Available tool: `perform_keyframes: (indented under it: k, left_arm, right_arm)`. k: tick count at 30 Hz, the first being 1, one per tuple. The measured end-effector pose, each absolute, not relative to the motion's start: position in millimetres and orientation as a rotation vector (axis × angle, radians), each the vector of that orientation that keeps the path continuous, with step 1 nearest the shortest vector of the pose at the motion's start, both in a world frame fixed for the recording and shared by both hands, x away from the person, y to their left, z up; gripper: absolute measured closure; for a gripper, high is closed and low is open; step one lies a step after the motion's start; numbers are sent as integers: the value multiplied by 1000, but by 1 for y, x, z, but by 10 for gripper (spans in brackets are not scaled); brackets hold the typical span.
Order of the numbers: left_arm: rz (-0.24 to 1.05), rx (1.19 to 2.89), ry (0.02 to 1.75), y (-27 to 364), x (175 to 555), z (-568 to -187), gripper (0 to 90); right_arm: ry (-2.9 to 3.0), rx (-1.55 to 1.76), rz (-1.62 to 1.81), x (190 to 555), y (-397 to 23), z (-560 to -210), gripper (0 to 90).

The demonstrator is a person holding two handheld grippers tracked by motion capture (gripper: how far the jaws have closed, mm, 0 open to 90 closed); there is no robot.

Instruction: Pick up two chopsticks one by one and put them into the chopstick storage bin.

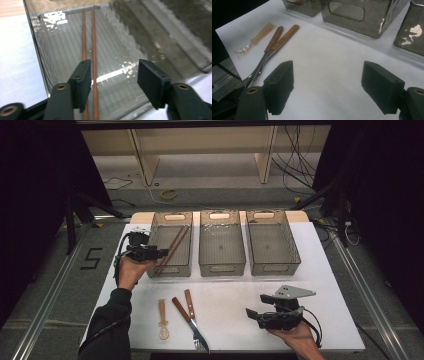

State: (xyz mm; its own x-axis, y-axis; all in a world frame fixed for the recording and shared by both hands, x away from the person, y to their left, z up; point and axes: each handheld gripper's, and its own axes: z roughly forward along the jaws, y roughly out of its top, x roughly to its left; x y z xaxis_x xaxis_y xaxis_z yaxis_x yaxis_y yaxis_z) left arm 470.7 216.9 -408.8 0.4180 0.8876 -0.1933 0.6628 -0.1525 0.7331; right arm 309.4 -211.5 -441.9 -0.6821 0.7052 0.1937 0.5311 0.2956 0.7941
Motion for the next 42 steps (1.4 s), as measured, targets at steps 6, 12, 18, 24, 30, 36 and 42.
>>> perform_keyframes:
  k: [6, 12, 18, 24, 30, 36, 42]
  left_arm:
    - [340, 1879, 1296, 213, 450, -402, 312]
    - [313, 1928, 1298, 205, 435, -411, 264]
    - [307, 1982, 1302, 198, 423, -418, 232]
    - [294, 1978, 1329, 203, 411, -422, 218]
    - [275, 1991, 1340, 207, 400, -430, 206]
    - [282, 1989, 1340, 207, 392, -436, 191]
    - [263, 2012, 1349, 206, 384, -443, 183]
  right_arm:
    - [2364, 1146, 1335, 309, -212, -441, 270]
    - [2358, 1149, 1333, 308, -213, -441, 269]
    - [2356, 1139, 1331, 307, -213, -441, 269]
    - [2357, 1140, 1325, 308, -213, -442, 269]
    - [2361, 1153, 1327, 308, -214, -444, 269]
    - [2355, 1151, 1327, 308, -214, -444, 268]
    - [2348, 1160, 1331, 309, -215, -444, 269]
